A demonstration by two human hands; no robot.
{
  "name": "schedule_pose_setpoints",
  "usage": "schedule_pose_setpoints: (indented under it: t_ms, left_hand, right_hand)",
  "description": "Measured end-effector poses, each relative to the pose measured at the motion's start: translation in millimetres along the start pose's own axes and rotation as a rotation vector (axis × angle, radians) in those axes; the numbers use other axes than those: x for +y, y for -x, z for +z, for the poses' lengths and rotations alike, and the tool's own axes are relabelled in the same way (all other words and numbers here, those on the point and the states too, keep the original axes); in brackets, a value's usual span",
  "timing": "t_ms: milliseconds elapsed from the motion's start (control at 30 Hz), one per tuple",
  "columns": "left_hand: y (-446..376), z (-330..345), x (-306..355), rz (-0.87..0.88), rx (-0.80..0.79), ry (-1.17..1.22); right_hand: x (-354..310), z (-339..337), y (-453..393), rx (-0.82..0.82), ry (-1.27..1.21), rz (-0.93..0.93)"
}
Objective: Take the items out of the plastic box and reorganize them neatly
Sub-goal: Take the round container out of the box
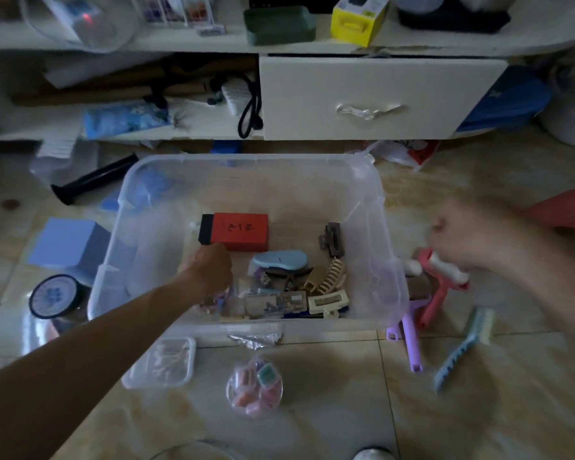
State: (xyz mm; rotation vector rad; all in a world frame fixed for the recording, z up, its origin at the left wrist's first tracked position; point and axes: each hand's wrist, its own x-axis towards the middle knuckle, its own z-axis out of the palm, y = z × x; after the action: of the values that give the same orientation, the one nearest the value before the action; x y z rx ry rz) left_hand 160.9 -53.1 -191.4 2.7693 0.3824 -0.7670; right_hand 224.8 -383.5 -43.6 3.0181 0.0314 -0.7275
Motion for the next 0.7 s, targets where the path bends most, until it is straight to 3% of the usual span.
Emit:
schedule_pose_setpoints:
  t_ms: [67,200,333,567,700]
  left_hand:
    - [0,1,-10,-0.017,0.014,0.003]
    - [5,-1,-23,-0.041,0.014,0.012]
    - [4,3,-38,-0.052,0.031,0.057]
    - [6,9,-47,-0.007,-0.024,0.107]
    - [9,6,-46,0.025,-0.039,0.111]
  right_hand:
    - [-58,0,-3,0.055,-0.072,-0.222]
    - [-153,75,-59,-0.256,0.021,-0.427]
    - [-175,140,-103,-0.421,0.143,-0.421]
    - [-176,163,-120,-0.280,0.141,-0.399]
    - [-171,163,-120,-0.298,0.117,-0.330]
